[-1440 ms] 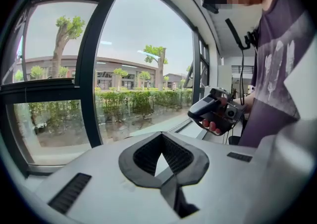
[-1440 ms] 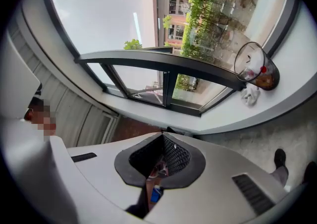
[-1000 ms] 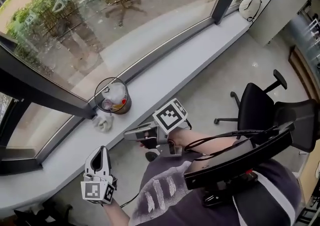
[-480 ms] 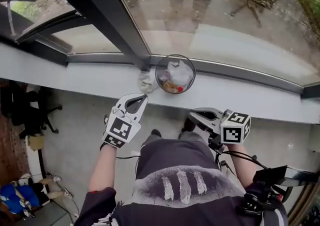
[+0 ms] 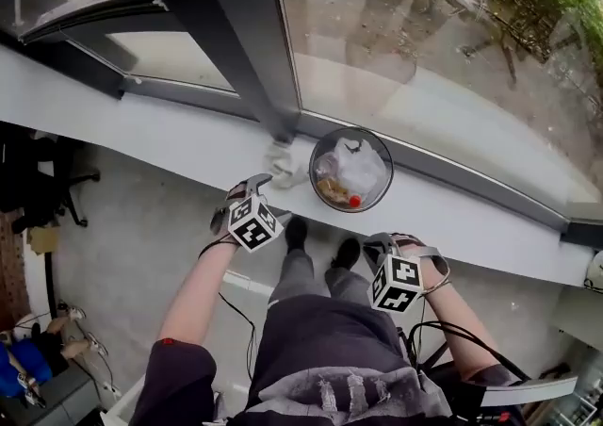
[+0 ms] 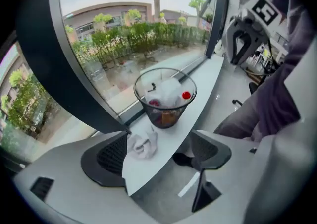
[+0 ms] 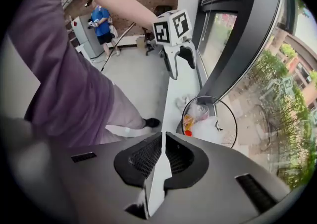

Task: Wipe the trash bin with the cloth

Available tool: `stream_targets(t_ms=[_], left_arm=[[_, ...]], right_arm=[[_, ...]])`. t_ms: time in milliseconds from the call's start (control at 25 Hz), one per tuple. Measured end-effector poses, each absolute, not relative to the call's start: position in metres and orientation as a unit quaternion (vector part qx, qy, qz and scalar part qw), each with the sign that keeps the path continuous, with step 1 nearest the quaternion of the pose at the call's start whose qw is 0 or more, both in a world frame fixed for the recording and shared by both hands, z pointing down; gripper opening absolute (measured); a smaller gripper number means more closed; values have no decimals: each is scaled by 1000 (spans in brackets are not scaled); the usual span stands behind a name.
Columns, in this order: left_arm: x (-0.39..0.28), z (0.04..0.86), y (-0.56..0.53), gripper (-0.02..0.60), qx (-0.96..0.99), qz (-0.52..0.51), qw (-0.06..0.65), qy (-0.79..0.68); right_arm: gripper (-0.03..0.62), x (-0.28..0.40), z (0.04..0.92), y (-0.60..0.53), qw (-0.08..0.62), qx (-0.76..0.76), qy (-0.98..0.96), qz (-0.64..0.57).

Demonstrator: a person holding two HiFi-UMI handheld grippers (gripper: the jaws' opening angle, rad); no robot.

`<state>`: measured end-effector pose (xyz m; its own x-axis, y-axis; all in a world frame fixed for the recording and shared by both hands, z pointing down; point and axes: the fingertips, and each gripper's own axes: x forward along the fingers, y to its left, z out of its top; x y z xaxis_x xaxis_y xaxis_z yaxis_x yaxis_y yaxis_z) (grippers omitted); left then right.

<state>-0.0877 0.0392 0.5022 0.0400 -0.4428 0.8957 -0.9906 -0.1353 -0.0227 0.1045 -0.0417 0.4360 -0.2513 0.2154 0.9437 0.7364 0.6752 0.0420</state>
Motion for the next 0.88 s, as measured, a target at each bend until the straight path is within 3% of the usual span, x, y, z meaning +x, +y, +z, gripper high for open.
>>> stream_targets(t_ms=[320, 400, 480, 760, 880], left_arm=[[-138, 675, 23, 380, 625, 471, 379, -494], [-148, 708, 25, 388, 623, 487, 390, -472], [-156, 735, 27, 399, 618, 501, 396, -458], [-136, 789, 26, 396, 615, 482, 421, -460], [-137, 789, 22, 363, 619, 477, 401, -478]], right_arm=[[8, 44, 489, -66, 543, -285, -731, -299], [133, 43, 505, -63, 564, -312, -705, -297], [207, 46, 522, -64, 579, -328, -679, -310], [204, 58, 564, -81, 587, -309, -664, -347], [126, 46, 559, -76, 576, -306, -689, -317]])
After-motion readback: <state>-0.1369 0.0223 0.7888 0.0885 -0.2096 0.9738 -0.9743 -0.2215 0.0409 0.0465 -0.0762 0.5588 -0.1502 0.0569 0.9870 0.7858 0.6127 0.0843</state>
